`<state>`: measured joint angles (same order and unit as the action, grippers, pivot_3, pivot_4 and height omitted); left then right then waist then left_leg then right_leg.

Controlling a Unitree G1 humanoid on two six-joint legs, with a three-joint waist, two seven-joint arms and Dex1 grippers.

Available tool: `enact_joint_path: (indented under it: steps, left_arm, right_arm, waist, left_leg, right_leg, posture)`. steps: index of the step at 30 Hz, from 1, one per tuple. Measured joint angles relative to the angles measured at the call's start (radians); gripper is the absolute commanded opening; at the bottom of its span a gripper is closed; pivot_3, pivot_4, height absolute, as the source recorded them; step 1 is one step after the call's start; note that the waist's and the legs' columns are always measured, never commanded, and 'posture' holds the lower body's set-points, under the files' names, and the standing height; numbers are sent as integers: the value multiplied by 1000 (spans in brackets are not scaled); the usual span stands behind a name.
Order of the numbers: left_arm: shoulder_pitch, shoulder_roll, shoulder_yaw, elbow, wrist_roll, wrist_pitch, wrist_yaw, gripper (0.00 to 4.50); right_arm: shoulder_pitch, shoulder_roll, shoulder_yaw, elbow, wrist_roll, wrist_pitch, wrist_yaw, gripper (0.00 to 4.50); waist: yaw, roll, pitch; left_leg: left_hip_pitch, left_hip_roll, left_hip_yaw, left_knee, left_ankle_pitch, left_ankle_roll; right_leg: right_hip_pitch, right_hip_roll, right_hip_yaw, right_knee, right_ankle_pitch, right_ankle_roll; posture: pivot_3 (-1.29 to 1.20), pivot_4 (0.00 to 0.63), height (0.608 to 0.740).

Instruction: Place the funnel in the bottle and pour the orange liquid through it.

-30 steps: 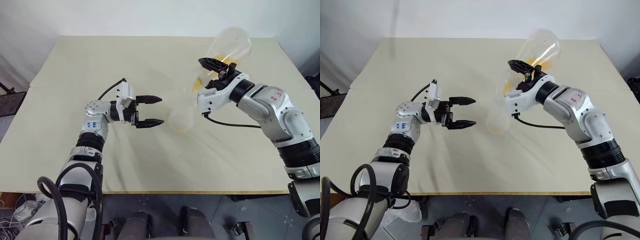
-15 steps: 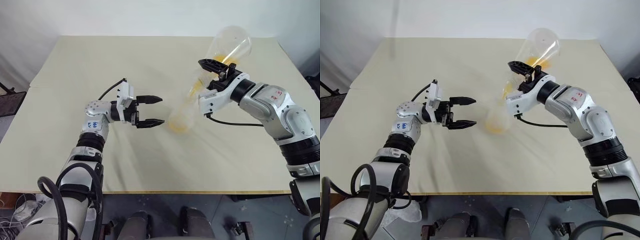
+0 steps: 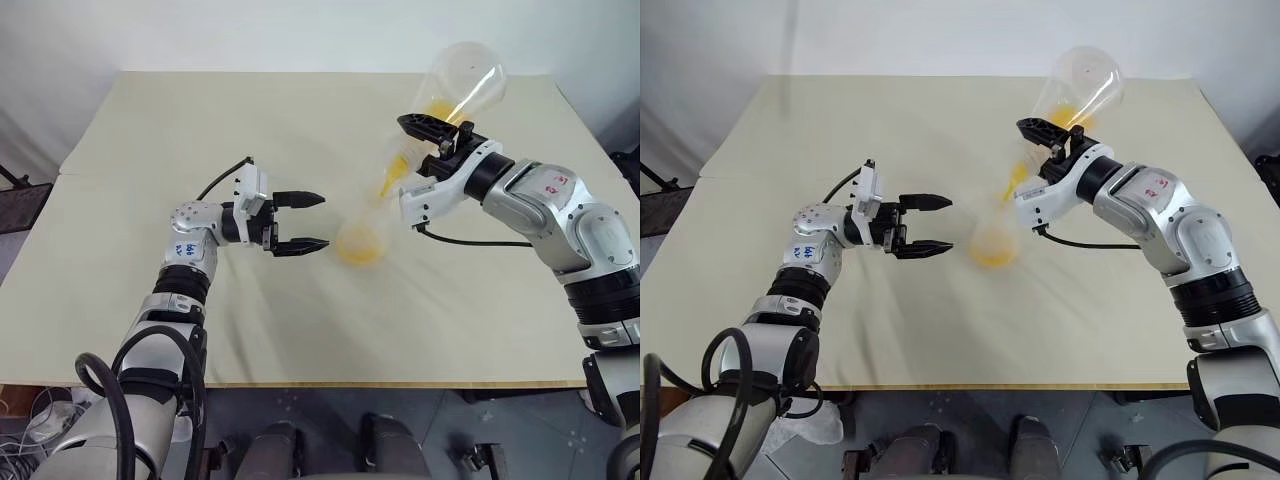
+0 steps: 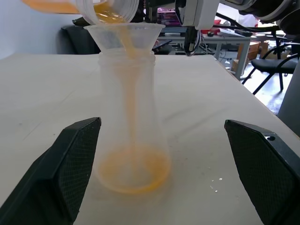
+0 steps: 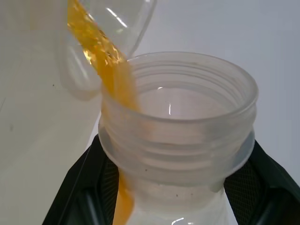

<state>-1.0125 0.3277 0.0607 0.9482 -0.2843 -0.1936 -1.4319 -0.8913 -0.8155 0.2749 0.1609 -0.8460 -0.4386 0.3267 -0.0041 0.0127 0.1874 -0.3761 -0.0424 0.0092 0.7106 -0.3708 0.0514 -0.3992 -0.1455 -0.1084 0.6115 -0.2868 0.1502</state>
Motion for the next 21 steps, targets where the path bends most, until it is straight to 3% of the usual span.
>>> enact_joint_path:
  steps: [21]
  left_arm:
    - [0,0,3,0,0,0,8,4500]
  right_arm:
    - [-26,0,2,26,-58,-65,-35,2551]
  waist:
    - [0,0,0]
  left_leg:
    - [0,0,0,0,0,0]
  right_leg:
    - [0,0,0,0,0,0]
  posture:
    - [0,150,740]
